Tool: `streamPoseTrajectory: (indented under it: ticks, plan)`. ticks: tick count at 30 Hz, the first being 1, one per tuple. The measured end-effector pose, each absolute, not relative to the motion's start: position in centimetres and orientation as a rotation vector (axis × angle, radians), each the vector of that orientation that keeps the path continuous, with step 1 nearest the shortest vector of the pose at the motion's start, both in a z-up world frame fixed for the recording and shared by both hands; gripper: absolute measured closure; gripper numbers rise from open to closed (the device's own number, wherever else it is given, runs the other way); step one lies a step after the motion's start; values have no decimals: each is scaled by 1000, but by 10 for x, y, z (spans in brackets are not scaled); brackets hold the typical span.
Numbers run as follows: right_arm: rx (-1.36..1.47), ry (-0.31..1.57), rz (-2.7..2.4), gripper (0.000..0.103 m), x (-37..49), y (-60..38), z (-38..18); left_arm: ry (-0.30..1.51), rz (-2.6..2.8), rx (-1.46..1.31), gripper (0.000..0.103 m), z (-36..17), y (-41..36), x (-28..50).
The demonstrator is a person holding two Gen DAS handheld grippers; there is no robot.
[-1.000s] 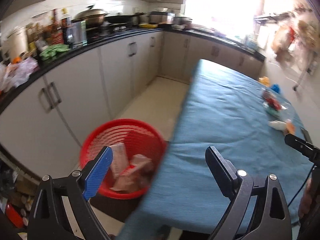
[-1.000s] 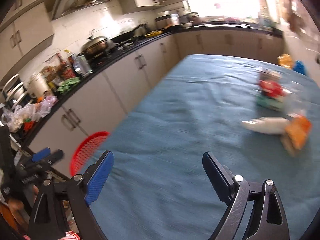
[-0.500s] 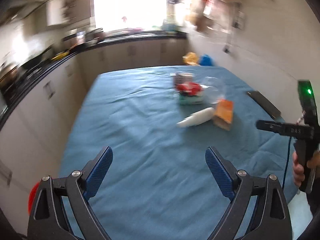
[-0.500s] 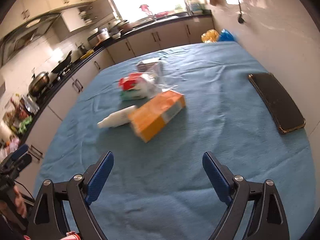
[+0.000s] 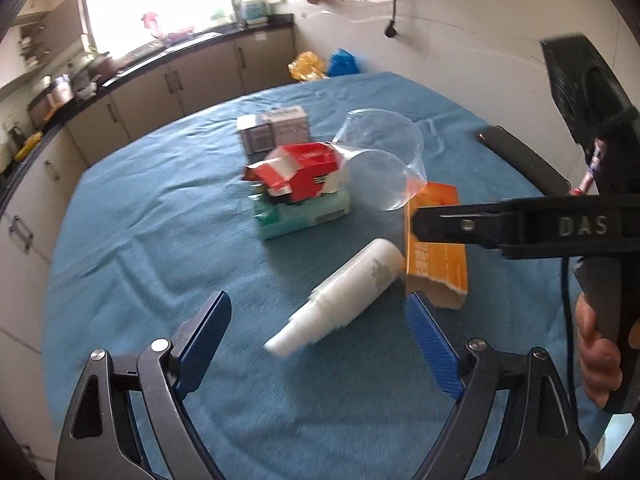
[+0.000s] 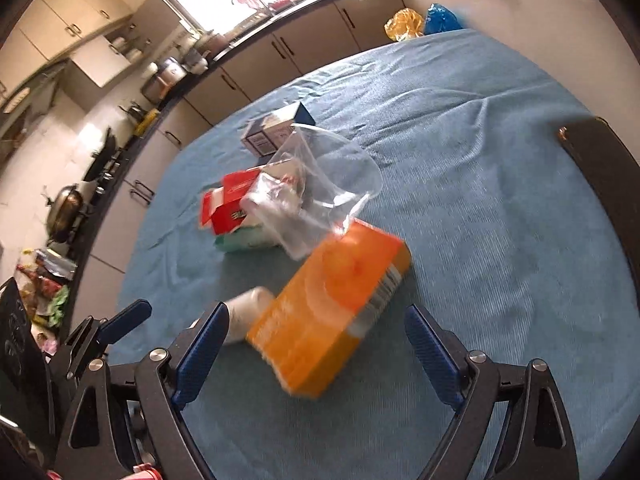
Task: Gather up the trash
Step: 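Move both grippers back over the table toward the spray bottle and orange box, then grasp the white spray bottle with the left gripper while the right grasps the orange box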
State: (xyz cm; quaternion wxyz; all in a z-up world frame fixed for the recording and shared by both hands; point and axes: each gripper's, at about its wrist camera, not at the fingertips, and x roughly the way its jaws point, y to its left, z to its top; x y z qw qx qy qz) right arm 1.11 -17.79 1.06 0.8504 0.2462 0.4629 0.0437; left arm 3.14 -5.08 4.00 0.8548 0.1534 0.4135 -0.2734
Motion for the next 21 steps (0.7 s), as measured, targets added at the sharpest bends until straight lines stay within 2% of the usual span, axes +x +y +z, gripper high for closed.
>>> streamPoseTrajectory:
  ticks: [3, 5, 7, 8, 9, 11, 14, 17, 18, 19, 20, 21]
  plan:
    - [497, 1000, 62, 13, 22, -178, 8, 901, -616, 317, 23, 32, -62, 39]
    - [493, 1026, 54, 18, 28, -178, 4, 938, -644, 304, 40, 26, -66, 41]
    - [488, 1034, 49, 25, 31, -180, 1, 984, -640, 285, 67, 19, -68, 43]
    - [468, 1038, 42, 34, 32, -180, 2, 1013, -633, 269, 71, 16, -67, 44]
    - [457, 1045, 41, 37, 32, -182, 1, 1012, -623, 244, 73, 16, -64, 41]
    - [461, 1059, 64, 46, 30, -188, 1, 1057, -625, 172, 73, 17, -53, 36]
    - [408, 1078, 65, 47, 18, -196, 5, 1118, -626, 74, 73, 19, -38, 23]
    - [361, 1085, 28, 45, 3, -209, 7, 1112, -583, 42, 66, 19, -29, 10]
    - [360, 1083, 21, 45, -2, -213, 6, 1100, -570, 35, 56, 19, -27, 7]
    - [372, 1072, 24, 38, -6, -215, 6, 1087, -556, 21, 45, 20, -25, 5]
    - [402, 1056, 39, 27, -9, -219, 6, 1082, -546, -1, 40, 19, -23, 5]
    - [443, 1041, 53, 25, -12, -221, 6, 1077, -544, -22, 34, 19, -21, 4]
